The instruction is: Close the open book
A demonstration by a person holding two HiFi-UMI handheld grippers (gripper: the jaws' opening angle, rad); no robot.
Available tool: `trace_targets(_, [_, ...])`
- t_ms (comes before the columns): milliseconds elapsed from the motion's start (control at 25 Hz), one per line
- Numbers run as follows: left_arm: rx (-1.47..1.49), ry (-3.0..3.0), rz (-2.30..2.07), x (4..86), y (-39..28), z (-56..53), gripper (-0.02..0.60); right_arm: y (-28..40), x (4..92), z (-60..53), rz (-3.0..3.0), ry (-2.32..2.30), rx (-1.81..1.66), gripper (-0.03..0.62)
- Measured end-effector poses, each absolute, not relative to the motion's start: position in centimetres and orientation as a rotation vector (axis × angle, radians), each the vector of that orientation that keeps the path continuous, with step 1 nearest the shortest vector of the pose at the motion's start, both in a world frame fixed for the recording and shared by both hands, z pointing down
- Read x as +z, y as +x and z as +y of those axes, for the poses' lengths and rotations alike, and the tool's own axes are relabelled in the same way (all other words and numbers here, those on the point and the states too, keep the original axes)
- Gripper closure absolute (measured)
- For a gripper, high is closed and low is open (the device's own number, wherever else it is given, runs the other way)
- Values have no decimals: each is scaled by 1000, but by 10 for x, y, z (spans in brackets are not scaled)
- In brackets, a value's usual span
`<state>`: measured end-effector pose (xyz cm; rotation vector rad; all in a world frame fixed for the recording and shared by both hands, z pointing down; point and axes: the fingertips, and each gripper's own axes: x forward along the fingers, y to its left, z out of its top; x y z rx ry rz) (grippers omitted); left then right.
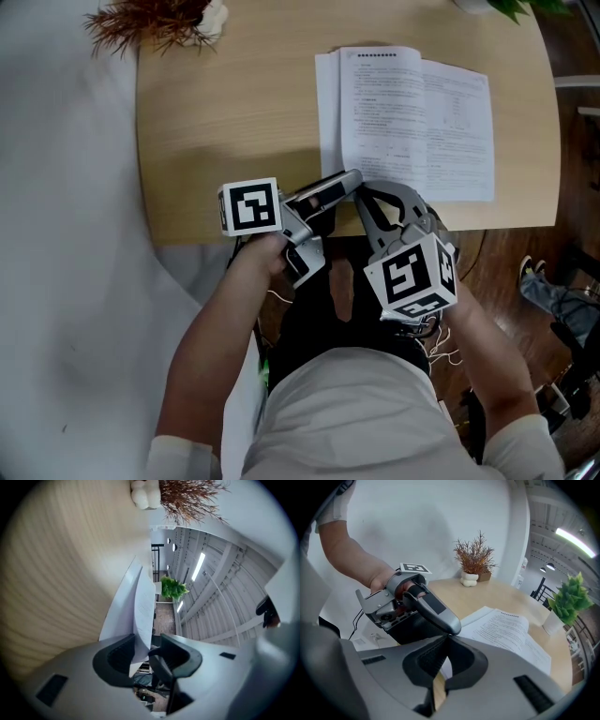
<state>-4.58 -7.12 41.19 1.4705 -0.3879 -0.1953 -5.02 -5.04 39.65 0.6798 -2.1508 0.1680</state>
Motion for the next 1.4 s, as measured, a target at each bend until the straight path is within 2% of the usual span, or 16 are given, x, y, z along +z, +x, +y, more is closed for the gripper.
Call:
trace_targets(320, [-245,1323,-270,415,-42,-75,440,-55,396,-48,-2157,663,118,594])
trace_targets(400, [-233,1330,-270,415,-41,-74,543,-57,395,-47,-2159,654,104,594])
trace_targets(520, [-210,1362,-296,416,-44,-74,583,-62,396,-46,-2163,640,80,594])
trace_targets(680, [-202,1385,-306,412,-44,-75,584,-64,392,-44,-2142,636,-90,594])
trace_targets(800, [-210,1384,-304,411,-45,-75,584,-64,394,-37,-2104,631,-190,503])
trace_targets(960, [-219,1379,-301,409,-45,-75,584,-58,394,-35,-2039,676,-319,503])
trace_targets(1240, [-232,1383,-307,405,-46,-73,584,-64,391,-39,-2020,736,-327,503])
trace_targets(1320, [-234,1376,-313,404,-46,-73,584,-64,389,-41,-2003,753,-358,555])
trace_targets(1400, [-237,1372,-320,404,-47,-73,584,-65,387,-41,-1985,752,-398,576])
